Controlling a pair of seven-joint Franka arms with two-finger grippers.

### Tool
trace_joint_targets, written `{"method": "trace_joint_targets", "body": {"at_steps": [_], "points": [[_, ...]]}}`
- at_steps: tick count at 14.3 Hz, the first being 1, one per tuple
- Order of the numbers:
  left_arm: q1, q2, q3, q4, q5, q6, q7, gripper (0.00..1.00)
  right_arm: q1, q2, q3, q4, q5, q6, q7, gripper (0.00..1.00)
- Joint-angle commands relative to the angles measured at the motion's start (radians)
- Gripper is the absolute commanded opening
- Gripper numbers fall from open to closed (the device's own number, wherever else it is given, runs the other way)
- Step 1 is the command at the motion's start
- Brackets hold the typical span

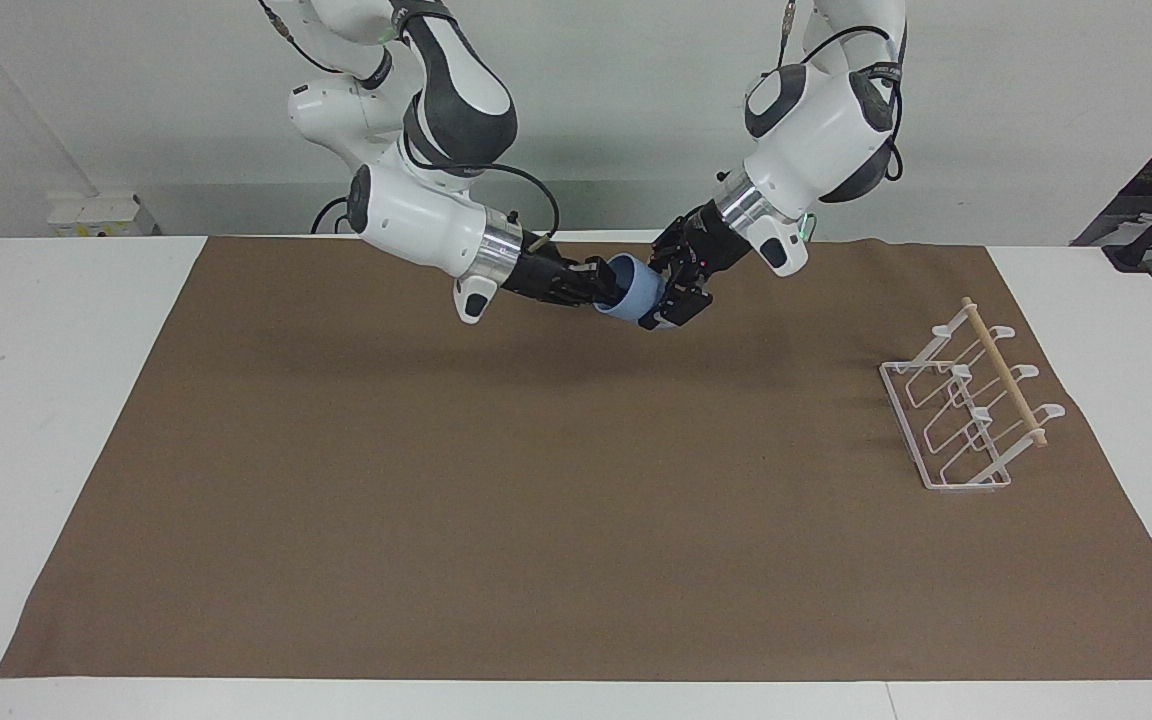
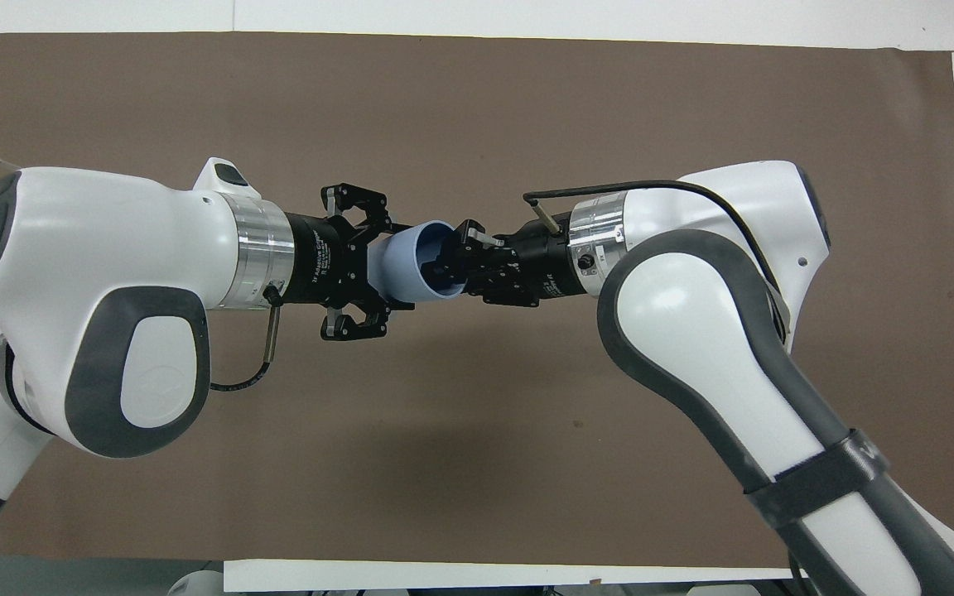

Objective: Hang cup on cup holder

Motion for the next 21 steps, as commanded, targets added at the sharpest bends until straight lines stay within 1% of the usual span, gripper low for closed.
{"method": "trace_joint_targets", "body": {"at_steps": [1,2,3,5,6,7,8,9,10,11,13,14,16,18,19,21], "points": [[-0.016,-0.007,0.012,-0.005,-0.013,-0.001,-0.021,0.34,-0.088,-0.057,-0.002,0.002,-0.101,-0.043,0.017,0.99],[-0.013,-0.007,0.013,-0.005,0.004,-0.013,-0.037,0.34,-0.115,-0.074,-0.004,0.005,-0.160,-0.043,0.015,0.99],[-0.004,-0.008,0.015,-0.006,0.051,-0.042,-0.049,0.34,-0.159,-0.082,-0.004,0.010,-0.200,-0.045,0.011,0.99],[0.026,-0.008,0.015,-0.006,0.220,-0.087,-0.119,0.34,-0.232,-0.092,-0.005,0.015,-0.243,-0.046,0.009,0.99],[0.035,-0.008,0.016,-0.005,0.319,-0.117,-0.150,0.34,-0.262,-0.098,-0.005,0.025,-0.302,-0.051,0.009,0.99],[0.053,-0.008,0.016,-0.002,0.421,-0.158,-0.181,0.34,-0.275,-0.106,-0.005,0.045,-0.449,-0.062,0.006,0.99],[0.064,-0.008,0.016,0.003,0.536,-0.200,-0.202,0.34,-0.289,-0.109,-0.005,0.071,-0.610,-0.098,0.006,0.99],[0.073,-0.008,0.016,0.012,0.628,-0.244,-0.219,0.34,-0.311,-0.115,-0.005,0.123,-0.774,-0.176,0.004,0.99],[0.090,-0.008,0.016,0.021,0.720,-0.287,-0.229,0.34,-0.331,-0.115,-0.005,0.174,-0.870,-0.269,0.003,0.99],[0.098,-0.008,0.016,0.031,0.815,-0.321,-0.245,0.34,-0.353,-0.115,-0.005,0.230,-0.925,-0.371,0.000,0.99],[0.115,-0.010,0.018,0.031,1.034,-0.370,-0.299,0.34,-0.416,-0.115,-0.019,0.316,-0.979,-0.540,-0.040,0.99],[0.131,-0.010,0.018,0.034,1.129,-0.387,-0.320,0.34,-0.437,-0.115,-0.025,0.344,-1.007,-0.594,-0.076,0.99],[0.168,-0.008,0.018,0.034,1.312,-0.395,-0.370,0.34,-0.450,-0.112,-0.031,0.409,-1.112,-0.677,-0.121,0.99],[0.185,0.036,0.018,0.029,1.470,-0.406,-0.370,0.34,-0.462,-0.093,-0.034,0.485,-1.118,-0.779,-0.185,0.99],[0.190,0.057,0.018,0.034,1.526,-0.409,-0.371,0.34,-0.433,-0.083,-0.056,0.486,-1.133,-0.795,-0.212,0.99],[0.207,0.123,0.018,0.038,1.665,-0.427,-0.373,0.34,-0.340,-0.085,-0.138,0.440,-1.133,-0.803,-0.221,0.99]]}}
